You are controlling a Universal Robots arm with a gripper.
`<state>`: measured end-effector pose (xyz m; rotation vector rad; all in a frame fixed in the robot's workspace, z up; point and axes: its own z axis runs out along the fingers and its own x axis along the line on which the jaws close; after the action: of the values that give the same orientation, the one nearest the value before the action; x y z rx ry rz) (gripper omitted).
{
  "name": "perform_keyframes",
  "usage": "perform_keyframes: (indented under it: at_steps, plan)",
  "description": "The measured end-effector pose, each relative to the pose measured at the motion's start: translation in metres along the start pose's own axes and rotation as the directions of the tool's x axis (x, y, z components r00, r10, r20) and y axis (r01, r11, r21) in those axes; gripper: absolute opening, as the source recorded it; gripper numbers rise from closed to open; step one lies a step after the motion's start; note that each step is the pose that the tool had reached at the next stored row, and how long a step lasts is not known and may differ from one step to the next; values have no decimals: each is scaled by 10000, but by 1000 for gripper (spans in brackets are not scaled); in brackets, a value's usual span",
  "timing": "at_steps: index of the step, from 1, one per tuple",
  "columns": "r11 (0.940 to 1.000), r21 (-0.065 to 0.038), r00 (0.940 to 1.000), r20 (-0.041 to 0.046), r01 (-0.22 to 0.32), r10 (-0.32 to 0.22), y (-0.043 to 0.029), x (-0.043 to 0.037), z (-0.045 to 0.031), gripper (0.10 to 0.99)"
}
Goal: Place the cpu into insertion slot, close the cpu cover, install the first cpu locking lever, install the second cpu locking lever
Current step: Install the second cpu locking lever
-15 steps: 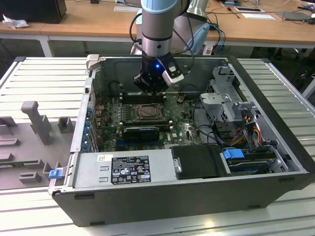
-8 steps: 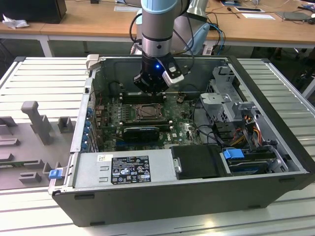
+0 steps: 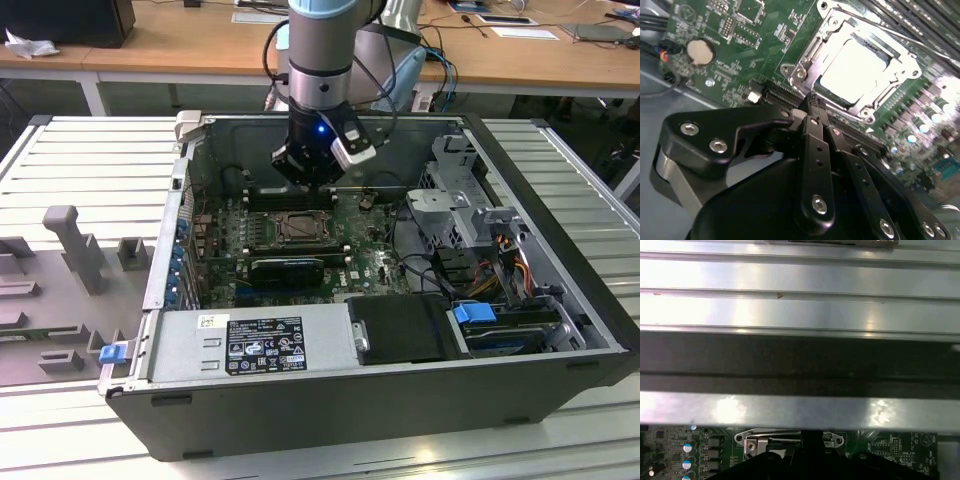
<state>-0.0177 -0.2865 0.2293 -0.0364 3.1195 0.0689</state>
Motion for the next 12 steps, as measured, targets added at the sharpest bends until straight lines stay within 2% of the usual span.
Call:
perform_keyframes:
  at_steps: [2, 6, 8, 11, 12]
  plan:
    - [10000, -1, 10000, 0, 1, -1, 3, -2, -65, 106]
    - [10000, 0, 10000, 0, 2, -2, -29, -1, -77, 106]
    - [10000, 0, 10000, 0, 2, -2, -118, 1, -80, 106]
    - [10000, -2, 10000, 1, 1, -1, -360, 7, -84, 106]
    - [10000, -1, 10000, 0, 1, -1, -403, 8, -84, 106]
